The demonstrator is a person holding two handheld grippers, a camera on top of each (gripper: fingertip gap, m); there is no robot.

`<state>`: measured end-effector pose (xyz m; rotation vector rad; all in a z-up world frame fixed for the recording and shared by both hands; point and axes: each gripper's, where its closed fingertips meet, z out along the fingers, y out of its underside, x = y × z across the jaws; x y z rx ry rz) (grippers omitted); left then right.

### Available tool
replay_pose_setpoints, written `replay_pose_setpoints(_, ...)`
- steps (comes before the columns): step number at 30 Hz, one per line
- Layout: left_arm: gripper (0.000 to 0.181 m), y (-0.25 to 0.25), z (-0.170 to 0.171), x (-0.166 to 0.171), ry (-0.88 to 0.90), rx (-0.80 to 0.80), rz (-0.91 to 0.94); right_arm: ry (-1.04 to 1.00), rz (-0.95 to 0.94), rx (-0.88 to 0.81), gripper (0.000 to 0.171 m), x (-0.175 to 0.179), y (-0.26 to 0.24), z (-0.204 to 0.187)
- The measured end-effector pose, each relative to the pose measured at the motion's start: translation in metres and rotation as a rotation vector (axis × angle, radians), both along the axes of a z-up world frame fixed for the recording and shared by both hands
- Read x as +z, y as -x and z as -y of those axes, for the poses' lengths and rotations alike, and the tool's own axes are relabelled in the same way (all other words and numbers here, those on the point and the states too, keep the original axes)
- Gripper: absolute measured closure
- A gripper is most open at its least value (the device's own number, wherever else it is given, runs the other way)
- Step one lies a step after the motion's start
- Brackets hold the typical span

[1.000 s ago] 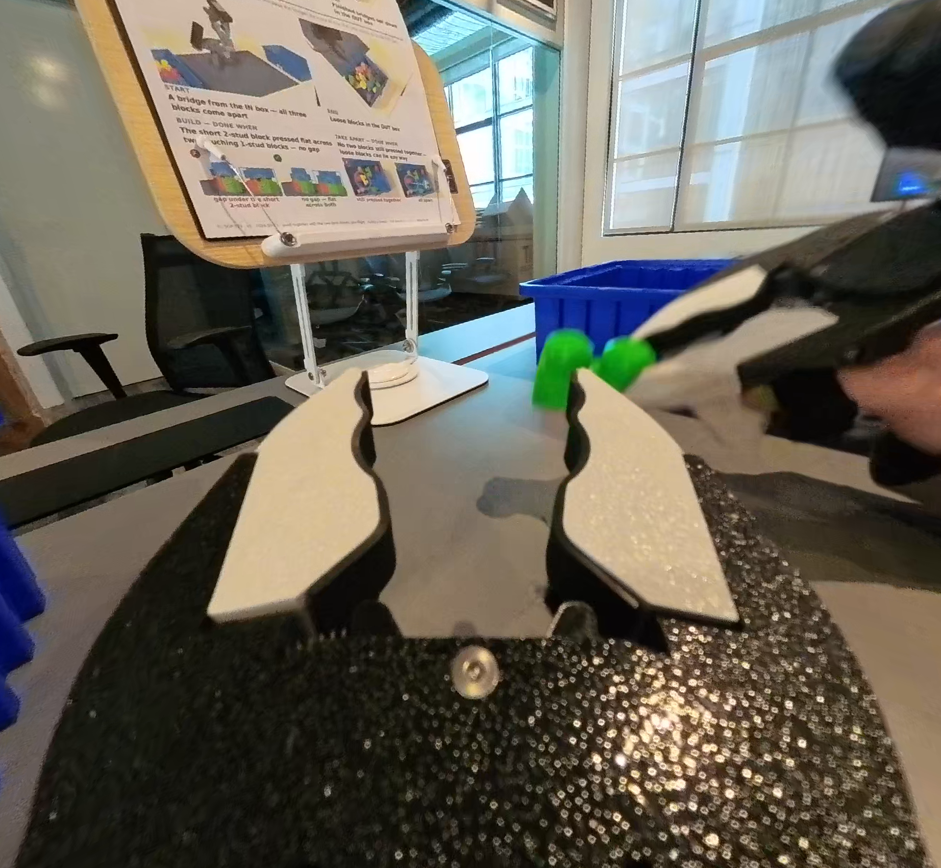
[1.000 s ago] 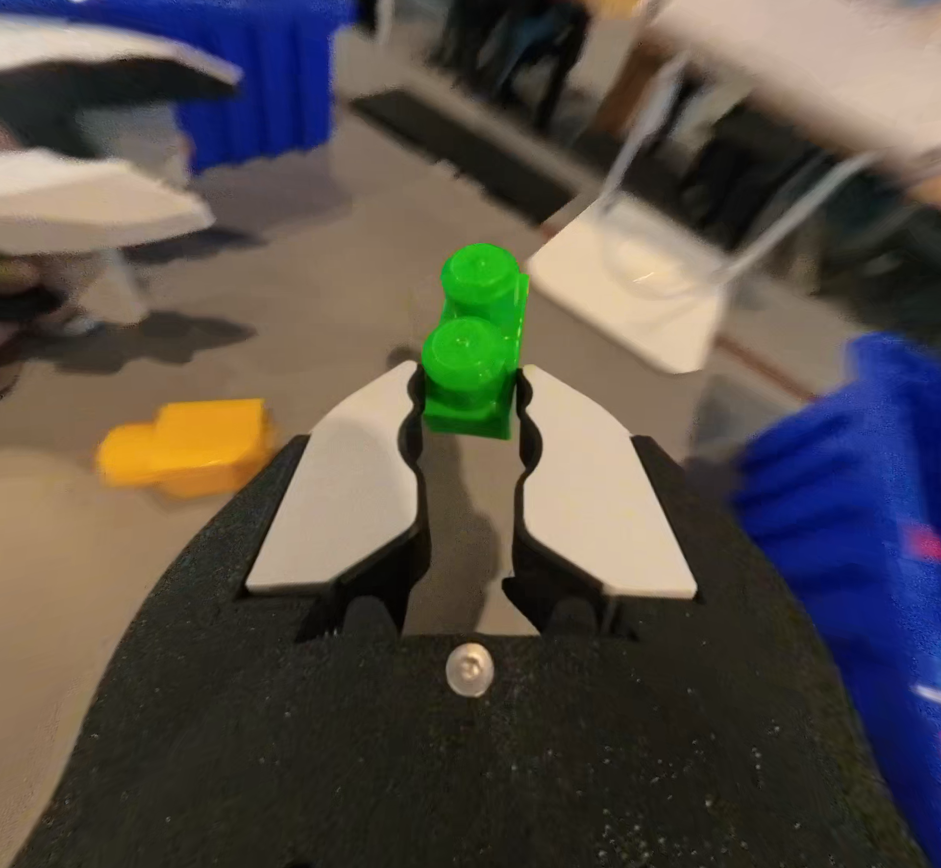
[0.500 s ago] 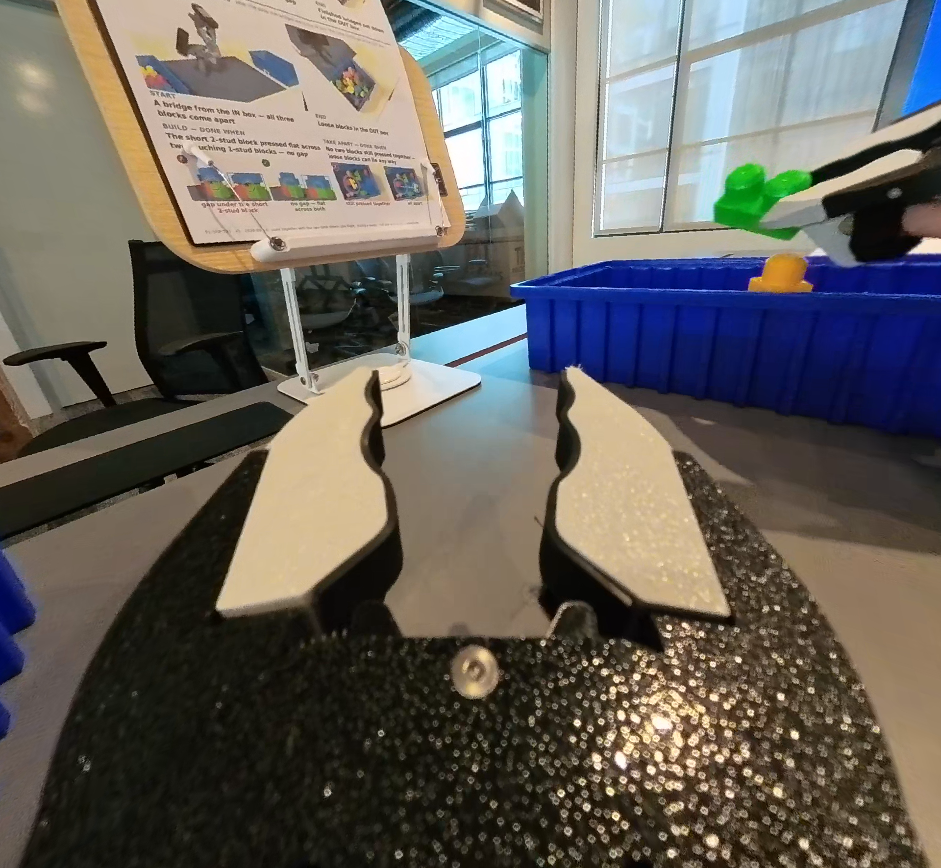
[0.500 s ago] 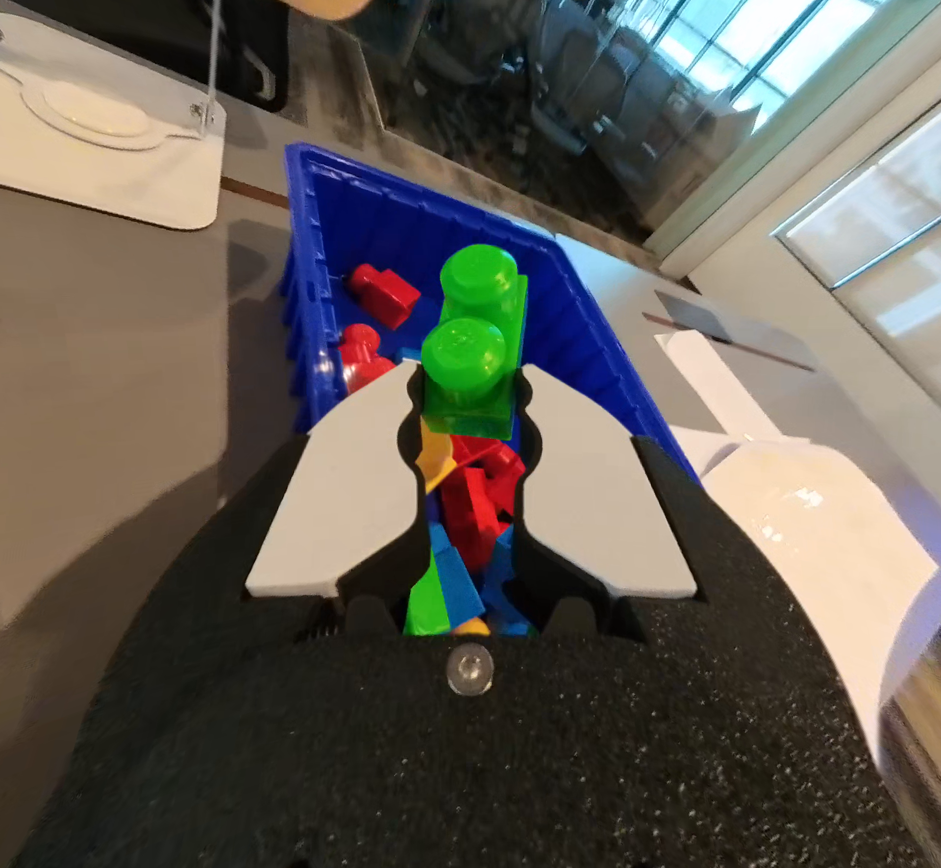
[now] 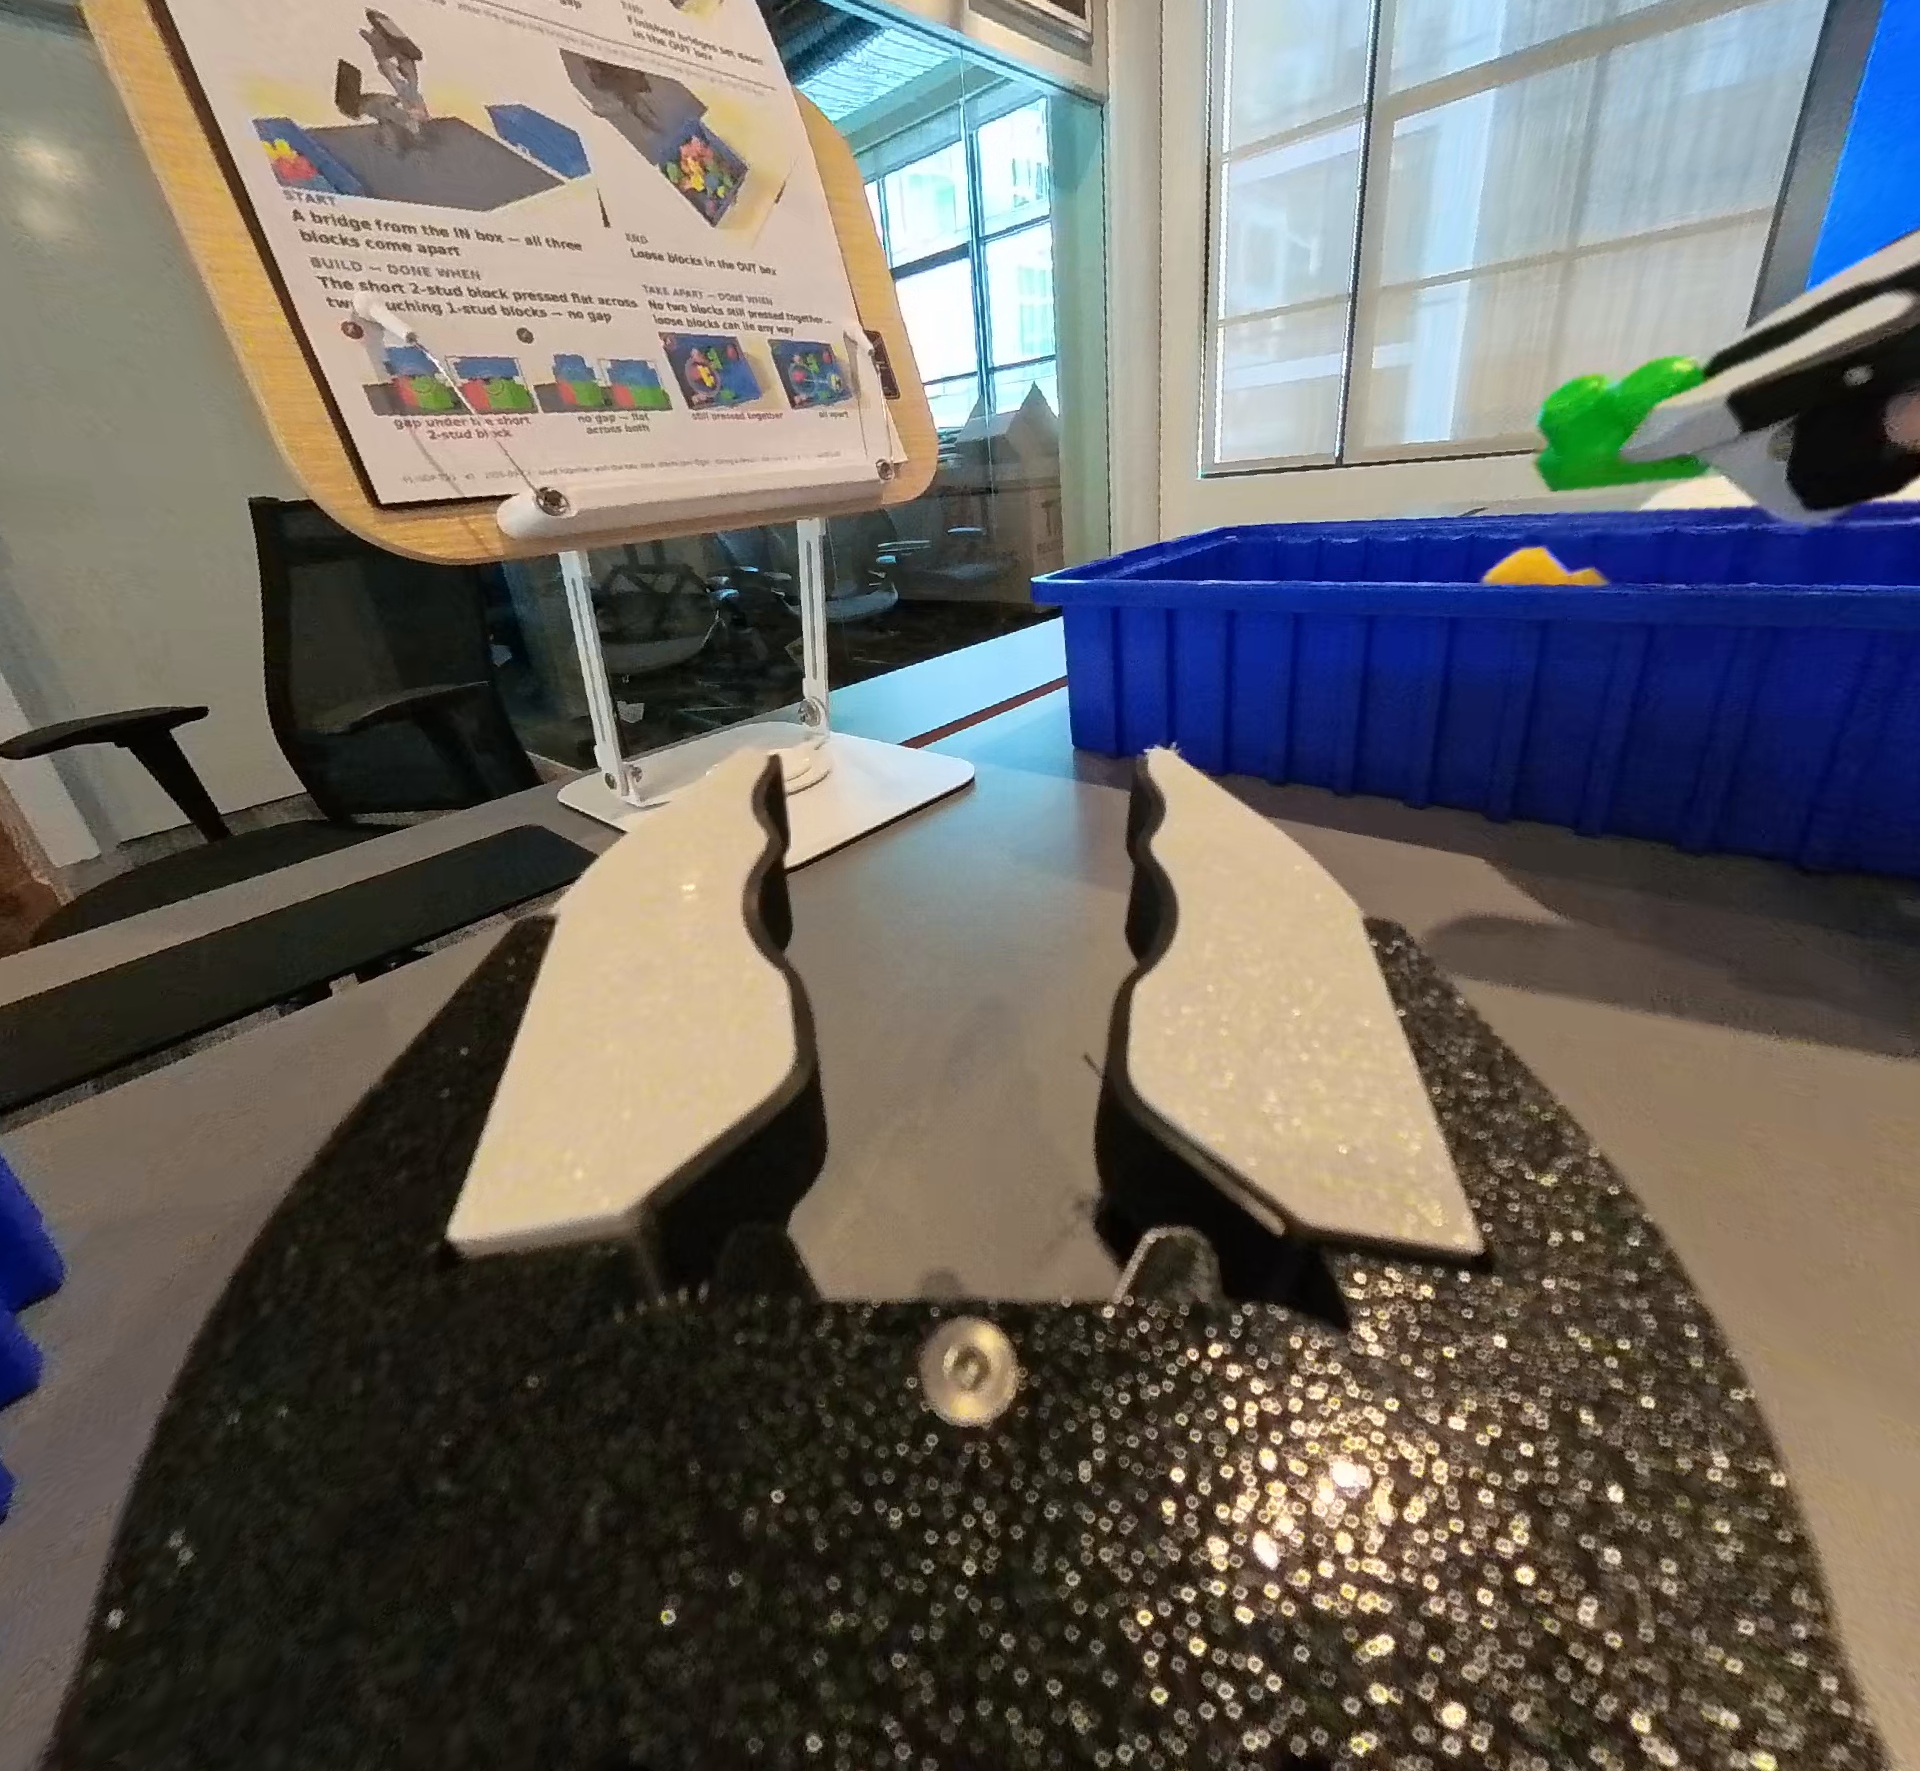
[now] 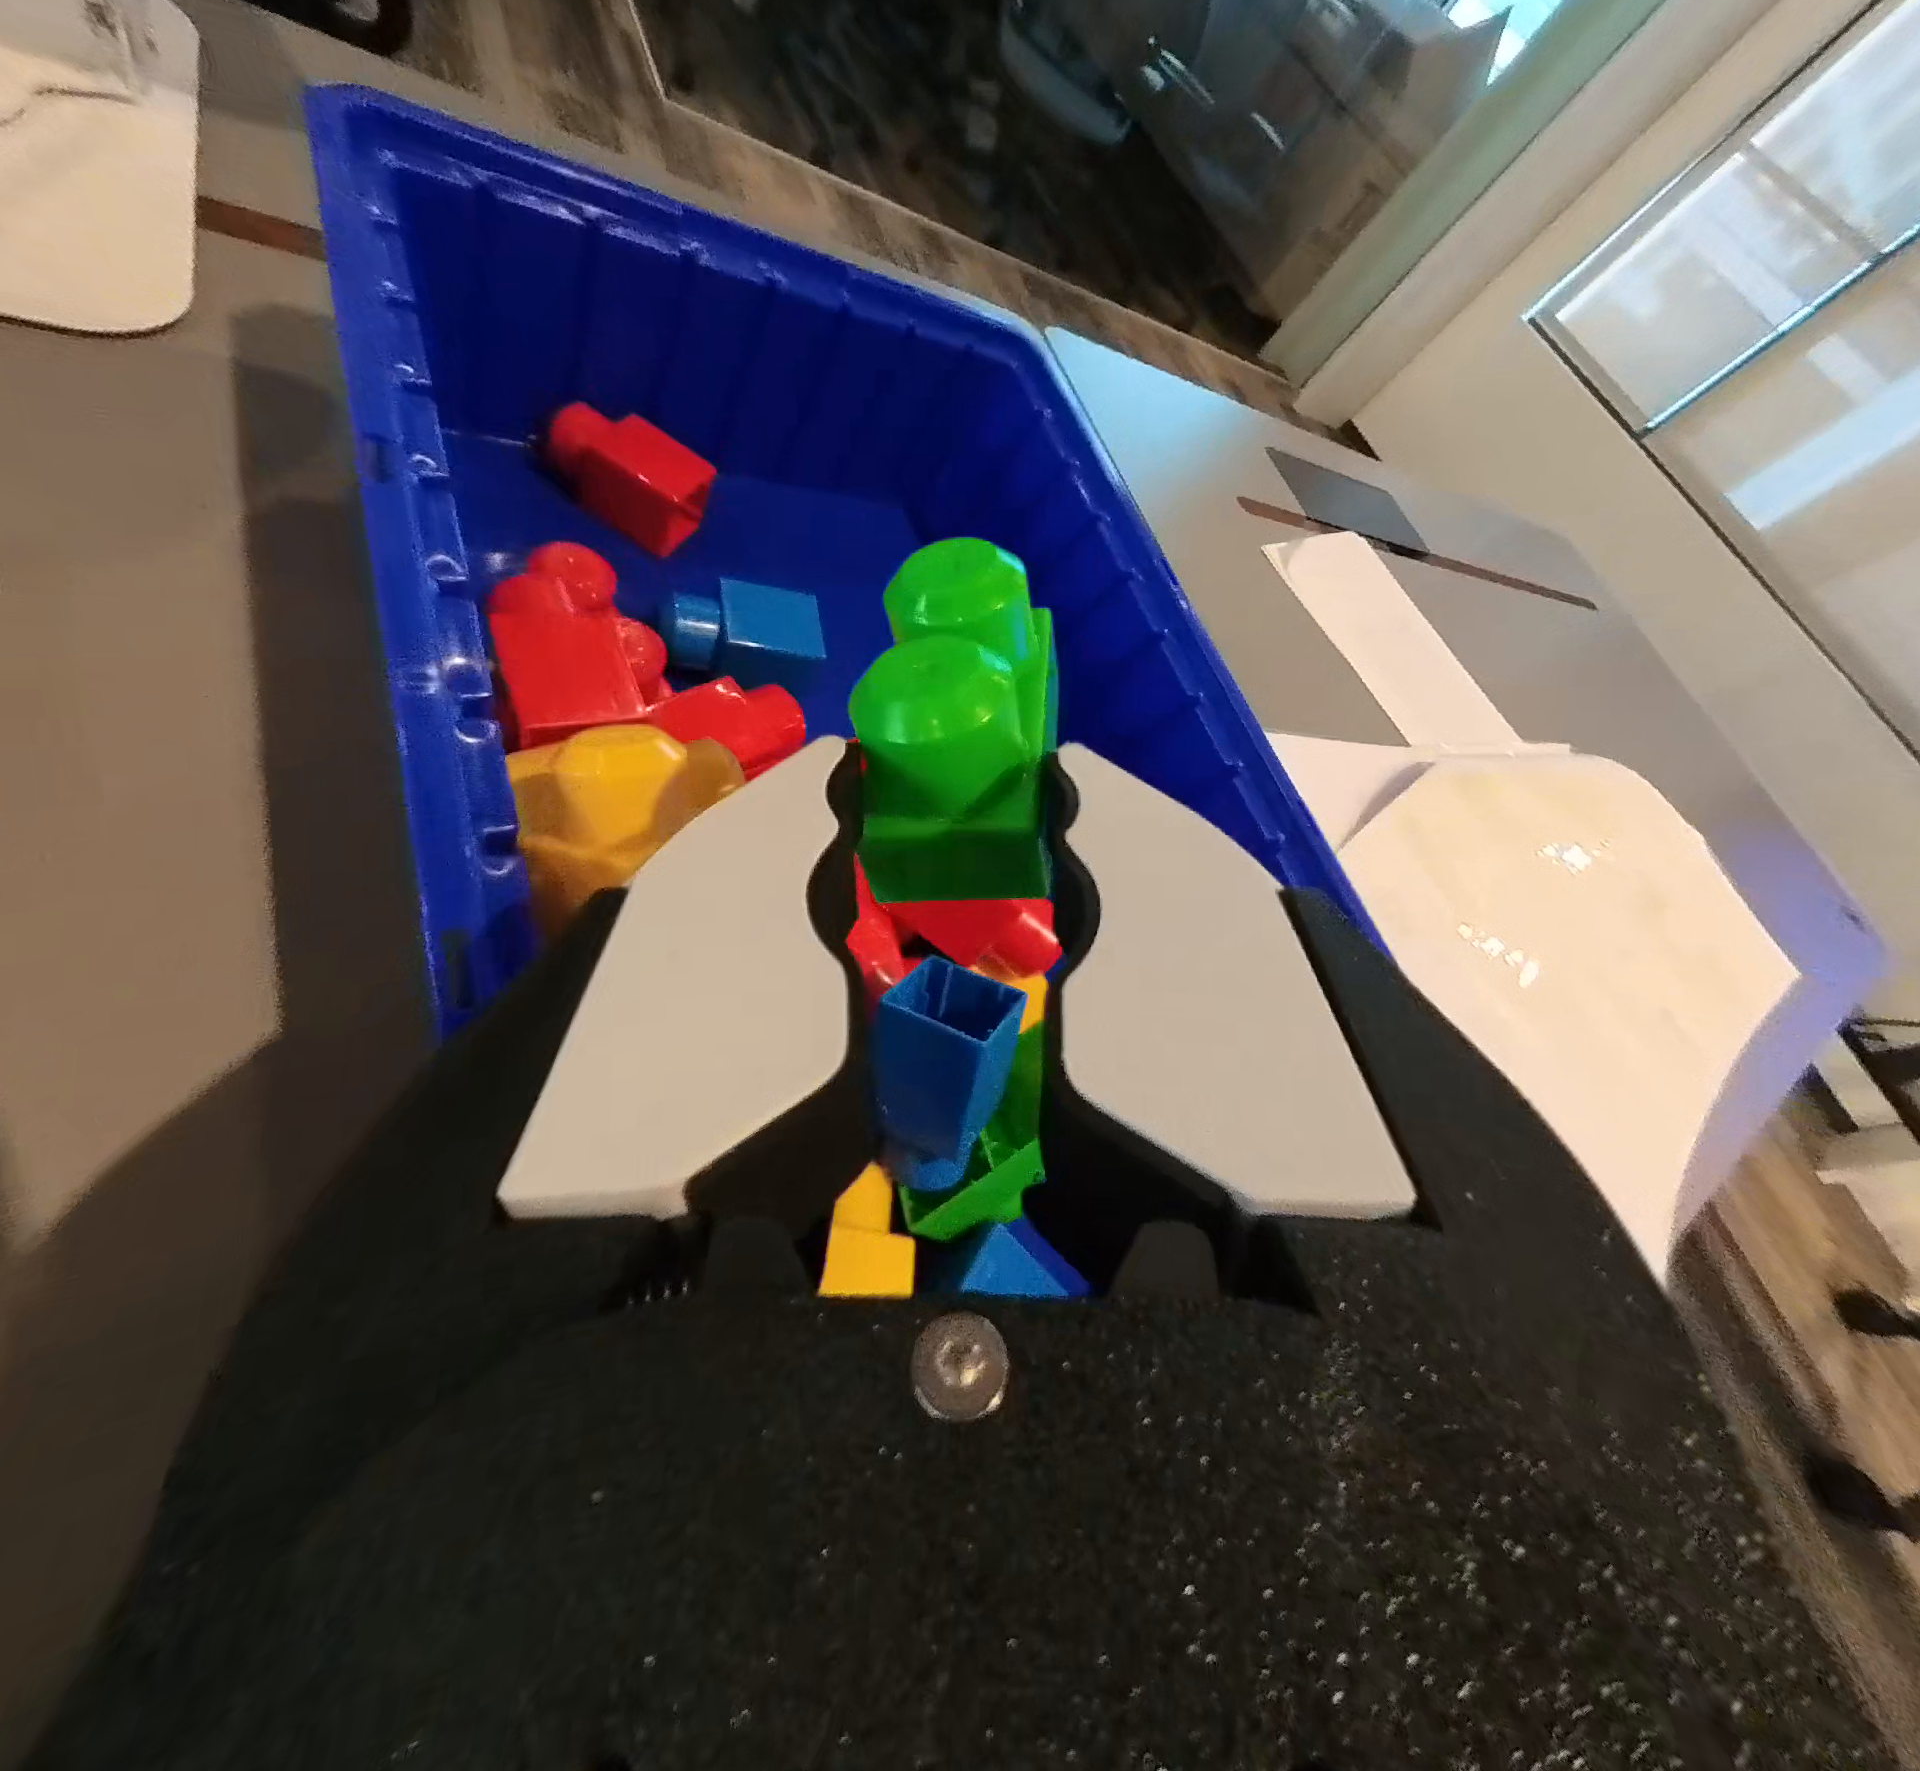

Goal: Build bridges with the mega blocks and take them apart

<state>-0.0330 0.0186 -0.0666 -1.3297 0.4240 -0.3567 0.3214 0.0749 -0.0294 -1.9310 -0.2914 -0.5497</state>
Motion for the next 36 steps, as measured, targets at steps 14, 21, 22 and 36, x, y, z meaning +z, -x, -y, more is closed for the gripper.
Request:
replay_pose_setpoints(14, 0.12, 0.0, 0.0, 0.0, -0.001, 0.004, -0.003, -0.069, -0.08, 0.524, 0.14, 0.01, 0.102, 0.007)
replay_pose_setpoints(21, 0.12, 0.002, 0.0, 0.001, 0.0, 0.009, 0.011, 0.433, -0.24, 1.368, 0.093, -0.073, 0.275, 0.095)
replay_pose_setpoints(22, 0.12, 0.002, 0.0, 0.001, 0.001, 0.01, 0.013, 0.502, -0.252, 1.401, 0.087, -0.087, 0.285, 0.101)
replay_pose_setpoints(36, 0.12, 0.002, -0.001, 0.0, 0.005, 0.008, 0.013, 0.657, -0.312, 1.256, 0.102, -0.137, 0.318, 0.1)
